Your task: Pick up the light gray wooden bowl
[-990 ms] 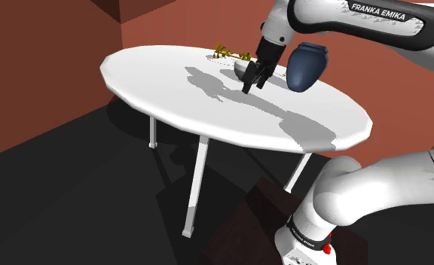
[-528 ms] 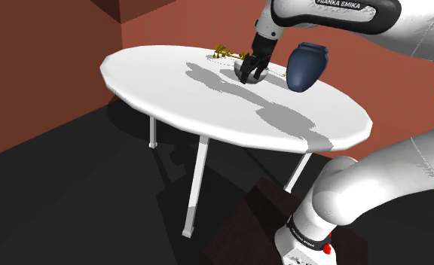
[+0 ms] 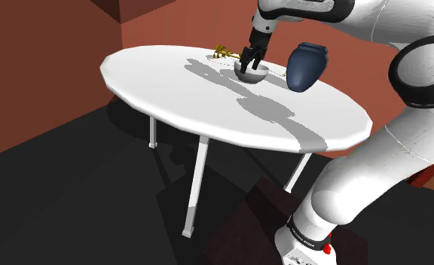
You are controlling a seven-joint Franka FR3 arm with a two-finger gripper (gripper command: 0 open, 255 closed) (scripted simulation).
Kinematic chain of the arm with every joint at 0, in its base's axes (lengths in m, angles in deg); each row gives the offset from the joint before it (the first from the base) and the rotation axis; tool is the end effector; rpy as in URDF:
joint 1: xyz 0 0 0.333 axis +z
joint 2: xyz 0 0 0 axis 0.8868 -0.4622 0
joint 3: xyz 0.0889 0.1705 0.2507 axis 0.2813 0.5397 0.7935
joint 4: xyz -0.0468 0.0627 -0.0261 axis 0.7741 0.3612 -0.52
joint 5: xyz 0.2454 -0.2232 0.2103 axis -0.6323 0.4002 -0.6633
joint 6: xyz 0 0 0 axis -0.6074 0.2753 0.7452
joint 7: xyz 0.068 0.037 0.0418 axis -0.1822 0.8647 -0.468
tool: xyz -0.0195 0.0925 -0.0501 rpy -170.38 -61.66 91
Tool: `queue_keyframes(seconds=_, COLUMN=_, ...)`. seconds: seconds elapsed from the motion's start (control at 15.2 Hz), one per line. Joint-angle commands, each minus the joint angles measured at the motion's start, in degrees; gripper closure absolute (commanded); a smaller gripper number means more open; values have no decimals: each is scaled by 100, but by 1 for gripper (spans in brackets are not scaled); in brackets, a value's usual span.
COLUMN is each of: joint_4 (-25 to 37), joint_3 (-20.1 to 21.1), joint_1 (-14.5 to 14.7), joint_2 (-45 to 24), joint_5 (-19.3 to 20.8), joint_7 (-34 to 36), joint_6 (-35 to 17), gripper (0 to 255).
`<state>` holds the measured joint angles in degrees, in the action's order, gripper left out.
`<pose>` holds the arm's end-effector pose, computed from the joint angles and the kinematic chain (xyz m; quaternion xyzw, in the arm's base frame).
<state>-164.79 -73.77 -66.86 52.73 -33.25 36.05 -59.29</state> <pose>0.4493 -0.1903 0.6551 0.9959 -0.0215 0.0696 0.0544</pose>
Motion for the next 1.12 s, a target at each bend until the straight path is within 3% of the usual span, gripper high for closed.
queue_keyframes(seconds=0.0, joint_4=493, joint_3=-147, joint_1=-34, joint_2=-450, joint_5=-65, joint_7=-230, joint_6=39, gripper=0)
queue_keyframes(seconds=0.33, joint_4=1860, joint_3=-492, joint_1=-229, joint_2=-1606, joint_5=-371, joint_7=-847, joint_6=261, gripper=0)
queue_keyframes(seconds=0.66, joint_4=3469, joint_3=-699, joint_1=-608, joint_2=-2825, joint_5=-811, joint_7=-1380, joint_6=691, gripper=0)
queue_keyframes(seconds=1.06, joint_4=2663, joint_3=-674, joint_1=-526, joint_2=-2580, joint_5=-702, joint_7=-1302, joint_6=119, gripper=0)
